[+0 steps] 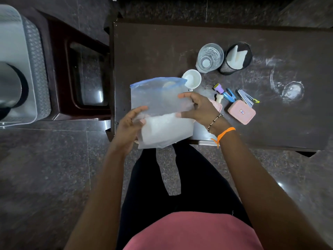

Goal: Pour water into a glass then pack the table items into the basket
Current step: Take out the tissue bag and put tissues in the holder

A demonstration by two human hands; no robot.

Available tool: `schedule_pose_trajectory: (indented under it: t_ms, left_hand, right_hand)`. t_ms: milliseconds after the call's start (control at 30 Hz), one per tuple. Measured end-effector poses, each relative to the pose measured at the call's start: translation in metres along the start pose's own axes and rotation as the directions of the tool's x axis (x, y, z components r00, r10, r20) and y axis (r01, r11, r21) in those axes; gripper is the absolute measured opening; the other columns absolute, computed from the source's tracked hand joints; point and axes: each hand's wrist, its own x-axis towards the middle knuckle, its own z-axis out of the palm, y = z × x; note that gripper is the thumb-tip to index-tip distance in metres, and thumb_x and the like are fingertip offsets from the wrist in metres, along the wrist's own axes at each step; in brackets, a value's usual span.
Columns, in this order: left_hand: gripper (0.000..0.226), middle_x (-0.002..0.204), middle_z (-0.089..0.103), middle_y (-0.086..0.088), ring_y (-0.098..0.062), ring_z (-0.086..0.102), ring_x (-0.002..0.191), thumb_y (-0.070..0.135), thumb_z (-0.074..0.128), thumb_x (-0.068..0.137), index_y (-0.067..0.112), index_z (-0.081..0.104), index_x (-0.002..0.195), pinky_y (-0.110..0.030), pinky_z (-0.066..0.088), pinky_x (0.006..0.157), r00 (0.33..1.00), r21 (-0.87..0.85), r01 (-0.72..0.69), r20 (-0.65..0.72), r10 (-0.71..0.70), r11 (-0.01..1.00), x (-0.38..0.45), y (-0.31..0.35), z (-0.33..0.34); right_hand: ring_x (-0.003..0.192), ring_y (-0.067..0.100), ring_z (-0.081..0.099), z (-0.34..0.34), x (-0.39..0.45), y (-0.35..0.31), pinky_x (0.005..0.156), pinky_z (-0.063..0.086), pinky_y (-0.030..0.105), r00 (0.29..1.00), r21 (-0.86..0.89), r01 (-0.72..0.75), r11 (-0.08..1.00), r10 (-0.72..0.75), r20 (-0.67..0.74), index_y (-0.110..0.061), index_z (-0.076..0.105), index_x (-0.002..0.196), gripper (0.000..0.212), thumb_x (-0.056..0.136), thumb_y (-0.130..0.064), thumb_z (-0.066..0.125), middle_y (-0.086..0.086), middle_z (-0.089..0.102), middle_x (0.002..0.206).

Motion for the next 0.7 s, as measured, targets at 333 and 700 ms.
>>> schedule_pose_trajectory:
  t_ms: [333,700]
  left_hand:
    - [0.016,0.082,0.067,-0.010,-0.024,0.063,0.077,0.017,0.071,0.078,0.007,0.069,0.091,-0.021,0.051,0.064,0.952,0.442,0.131,-0.305,0.012,0.887,0.012,0.001,-0.024]
    - [0.044,0.102,0.052,-0.002,-0.013,0.054,0.084,0.013,0.057,0.089,0.008,0.035,0.126,-0.029,0.048,0.070,0.861,0.094,0.123,-0.504,-0.059,0.988,0.058,0.012,-0.050]
  right_hand:
    - [0.075,0.015,0.041,0.022,0.029,-0.014,0.067,0.035,0.022,0.983,-0.426,0.002,0.905,-0.079,-0.164,-0.014,0.059,0.061,0.022,0.074,-0.016,0.076,0.007,0.042,0.083]
    - [0.060,0.016,0.047,0.053,0.090,-0.032,0.042,0.047,0.017,0.975,-0.257,-0.049,0.965,-0.010,-0.221,-0.018,0.040,0.089,0.032,0.079,0.003,0.061,0.003,0.047,0.071]
